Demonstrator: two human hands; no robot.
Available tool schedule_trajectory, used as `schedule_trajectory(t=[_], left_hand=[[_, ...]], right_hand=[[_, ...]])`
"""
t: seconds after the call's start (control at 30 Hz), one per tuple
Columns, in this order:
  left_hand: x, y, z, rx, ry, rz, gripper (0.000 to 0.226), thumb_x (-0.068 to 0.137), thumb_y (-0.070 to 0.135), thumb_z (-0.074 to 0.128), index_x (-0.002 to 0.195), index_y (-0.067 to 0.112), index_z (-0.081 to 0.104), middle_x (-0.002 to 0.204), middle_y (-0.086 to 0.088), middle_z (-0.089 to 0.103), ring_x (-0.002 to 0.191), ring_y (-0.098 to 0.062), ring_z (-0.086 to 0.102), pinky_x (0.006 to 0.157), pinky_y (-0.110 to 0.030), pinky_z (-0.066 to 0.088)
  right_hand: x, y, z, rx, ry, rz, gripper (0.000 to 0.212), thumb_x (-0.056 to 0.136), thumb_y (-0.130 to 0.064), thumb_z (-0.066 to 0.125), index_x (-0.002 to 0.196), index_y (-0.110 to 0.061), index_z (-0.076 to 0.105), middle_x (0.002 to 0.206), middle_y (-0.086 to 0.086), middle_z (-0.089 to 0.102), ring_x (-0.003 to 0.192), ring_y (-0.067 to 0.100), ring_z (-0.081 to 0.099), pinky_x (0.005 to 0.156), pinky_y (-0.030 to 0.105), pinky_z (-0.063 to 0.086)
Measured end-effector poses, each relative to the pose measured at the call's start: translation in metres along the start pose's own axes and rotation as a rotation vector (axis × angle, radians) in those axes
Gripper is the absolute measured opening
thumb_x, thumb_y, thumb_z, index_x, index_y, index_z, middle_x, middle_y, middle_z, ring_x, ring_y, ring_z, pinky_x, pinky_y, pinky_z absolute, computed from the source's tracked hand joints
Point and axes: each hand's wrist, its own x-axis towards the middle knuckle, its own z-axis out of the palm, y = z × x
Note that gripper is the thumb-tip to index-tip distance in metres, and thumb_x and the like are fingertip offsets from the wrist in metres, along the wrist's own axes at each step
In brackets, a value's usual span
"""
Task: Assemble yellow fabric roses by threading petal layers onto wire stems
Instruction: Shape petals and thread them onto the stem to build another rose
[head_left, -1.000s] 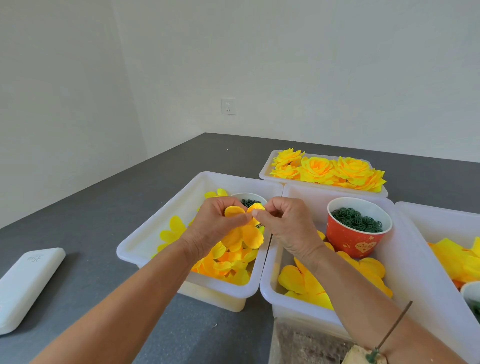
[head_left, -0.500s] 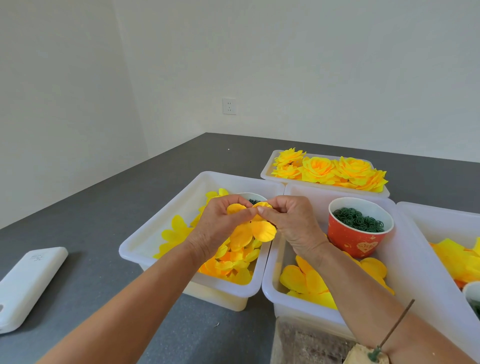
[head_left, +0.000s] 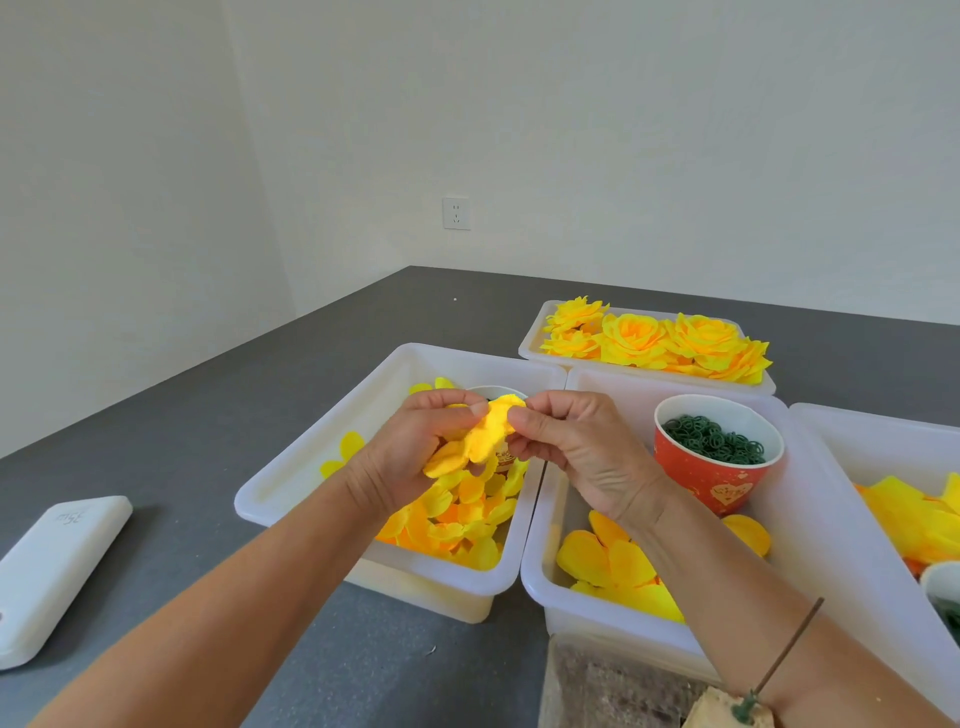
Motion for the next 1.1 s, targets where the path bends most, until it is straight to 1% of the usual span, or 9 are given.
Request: schedule_trajectory(t=[0.1,0.2,0.3,0.4,0.5,0.67,0.83,1.0,1.1], left_hand=[[0.002,0.000,-0.003,-0.006,-0.095,-0.024,0.015,0.075,0.013,0.057,0.067,0.008,0.069,0.054,-0.010,0.058,0.044,-0.021,0.053,0.041,-0.022,0.043],[0.004,-0.003,-0.005,0.053,-0.070,-0.048,0.009,0.073,0.012,0.058,0.070,0.006,0.063,0.056,-0.008,0.060,0.044,-0.018,0.054,0.041,-0.022,0.045],[0.005,-0.007,-0.007,0.119,-0.060,-0.073,0.006,0.071,0.014,0.060,0.069,0.009,0.062,0.062,-0.007,0.060,0.052,-0.019,0.053,0.050,-0.025,0.043],[0.006,-0.007,-0.007,0.123,-0.076,-0.072,0.006,0.072,0.014,0.060,0.069,0.009,0.062,0.067,-0.009,0.057,0.058,-0.021,0.049,0.052,-0.026,0.042],[0.005,-0.008,-0.006,0.185,-0.082,-0.073,0.012,0.084,0.009,0.056,0.073,0.008,0.059,0.068,-0.010,0.048,0.057,-0.021,0.040,0.053,-0.028,0.034],[0.003,-0.013,-0.004,0.418,-0.058,0.099,0.021,0.092,0.003,0.054,0.073,0.010,0.061,0.048,0.013,0.045,0.044,-0.002,0.036,0.044,-0.014,0.033],[0.003,-0.014,-0.003,0.413,0.067,0.325,0.006,0.082,-0.003,0.066,0.083,0.003,0.066,0.069,-0.001,0.063,0.060,-0.010,0.053,0.055,-0.020,0.044],[0.006,-0.017,-0.002,0.571,0.130,0.419,0.015,0.080,-0.003,0.068,0.073,0.011,0.067,0.063,0.004,0.062,0.058,-0.007,0.053,0.056,-0.018,0.044],[0.007,-0.018,-0.001,0.625,0.176,0.417,0.023,0.082,-0.002,0.064,0.072,0.019,0.063,0.062,0.012,0.058,0.058,-0.001,0.051,0.057,-0.015,0.042]], right_hand=[[0.001,-0.003,0.001,0.137,-0.066,0.051,0.018,0.070,-0.015,0.065,0.079,-0.001,0.066,0.062,0.004,0.067,0.054,0.010,0.061,0.057,0.019,0.053],[-0.001,0.000,0.003,-0.038,-0.002,0.047,0.006,0.081,-0.007,0.064,0.078,-0.005,0.069,0.064,0.003,0.068,0.057,0.009,0.063,0.058,0.019,0.053],[-0.002,0.001,0.004,-0.148,0.048,0.029,0.016,0.087,-0.001,0.060,0.075,-0.007,0.068,0.065,0.006,0.066,0.057,0.009,0.062,0.056,0.018,0.052],[-0.003,0.000,0.005,-0.207,0.085,-0.014,0.017,0.087,-0.003,0.061,0.072,-0.008,0.067,0.053,-0.003,0.062,0.048,0.004,0.056,0.051,0.016,0.047],[-0.003,0.001,0.007,-0.236,0.120,-0.014,0.016,0.086,-0.006,0.063,0.070,-0.004,0.066,0.049,-0.006,0.059,0.045,0.001,0.052,0.049,0.014,0.043],[-0.002,0.006,0.010,-0.279,0.201,0.001,0.019,0.085,-0.007,0.065,0.068,0.001,0.063,0.051,-0.001,0.054,0.043,-0.001,0.046,0.046,0.012,0.040],[0.000,0.007,0.009,-0.383,0.186,-0.024,0.025,0.083,-0.013,0.068,0.059,-0.009,0.062,0.048,-0.006,0.054,0.046,0.000,0.047,0.049,0.013,0.042],[0.001,0.009,0.009,-0.497,0.180,-0.044,0.029,0.082,-0.018,0.070,0.055,-0.017,0.060,0.046,-0.010,0.055,0.049,0.001,0.050,0.056,0.020,0.046],[0.001,0.006,0.009,-0.431,0.167,-0.036,0.025,0.082,-0.019,0.070,0.059,-0.016,0.063,0.047,-0.010,0.057,0.046,0.000,0.048,0.051,0.016,0.045]])
